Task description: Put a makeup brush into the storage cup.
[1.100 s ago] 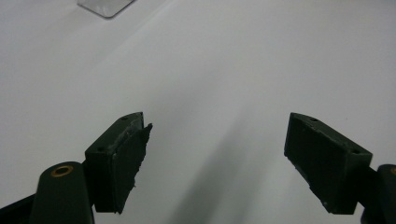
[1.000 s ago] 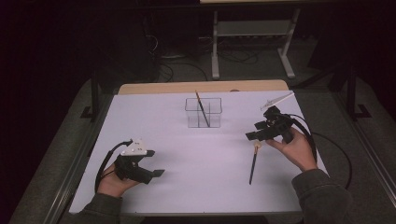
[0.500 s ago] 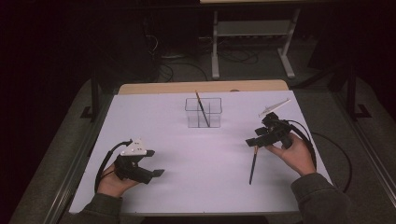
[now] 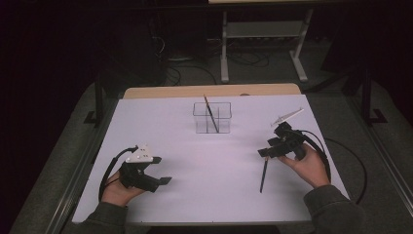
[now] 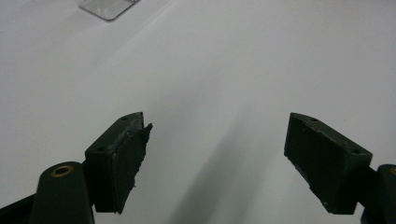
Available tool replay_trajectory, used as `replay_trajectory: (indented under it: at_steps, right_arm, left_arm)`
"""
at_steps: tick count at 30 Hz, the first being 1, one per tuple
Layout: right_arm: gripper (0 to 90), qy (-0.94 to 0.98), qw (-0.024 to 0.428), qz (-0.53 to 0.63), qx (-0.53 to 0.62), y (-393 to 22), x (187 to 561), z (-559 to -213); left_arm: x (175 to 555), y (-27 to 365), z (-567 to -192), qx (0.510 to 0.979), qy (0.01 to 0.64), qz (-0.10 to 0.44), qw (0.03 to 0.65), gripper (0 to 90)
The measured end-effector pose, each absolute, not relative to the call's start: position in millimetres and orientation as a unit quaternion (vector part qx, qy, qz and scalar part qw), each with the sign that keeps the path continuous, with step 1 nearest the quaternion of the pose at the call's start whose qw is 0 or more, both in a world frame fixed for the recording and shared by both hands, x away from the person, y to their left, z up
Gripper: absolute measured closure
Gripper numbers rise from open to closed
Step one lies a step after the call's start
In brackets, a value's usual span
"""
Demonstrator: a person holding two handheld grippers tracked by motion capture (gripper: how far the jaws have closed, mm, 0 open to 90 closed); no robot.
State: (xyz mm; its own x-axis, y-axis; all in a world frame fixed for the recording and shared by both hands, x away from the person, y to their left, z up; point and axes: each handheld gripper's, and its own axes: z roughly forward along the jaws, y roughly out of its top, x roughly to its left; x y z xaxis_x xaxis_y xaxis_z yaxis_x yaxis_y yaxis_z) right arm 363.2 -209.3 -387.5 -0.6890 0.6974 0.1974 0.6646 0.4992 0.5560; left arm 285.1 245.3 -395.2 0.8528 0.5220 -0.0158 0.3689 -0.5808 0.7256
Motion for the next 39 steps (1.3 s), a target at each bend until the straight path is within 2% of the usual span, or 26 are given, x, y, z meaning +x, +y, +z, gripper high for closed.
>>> replay_trajectory:
  at_steps: [14, 31, 39]
  right_arm:
    - [34.6, 0.863, 0.017, 0.299, 0.406, -207.6, 357.3, -396.5]
    - [37.3, 0.869, 0.026, 0.273, 0.412, -202.2, 351.5, -407.9]
    - [41.3, 0.868, 0.024, 0.264, 0.420, -201.8, 350.3, -413.5]
  left_arm:
    - [284.5, 247.8, -393.4, 0.881, 0.255, 0.103, 0.386, 20.2]
    - [283.9, 249.8, -394.2, 0.880, 0.259, 0.101, 0.385, 20.2]
    - [283.9, 250.9, -392.7, 0.881, 0.258, 0.102, 0.383, 20.2]
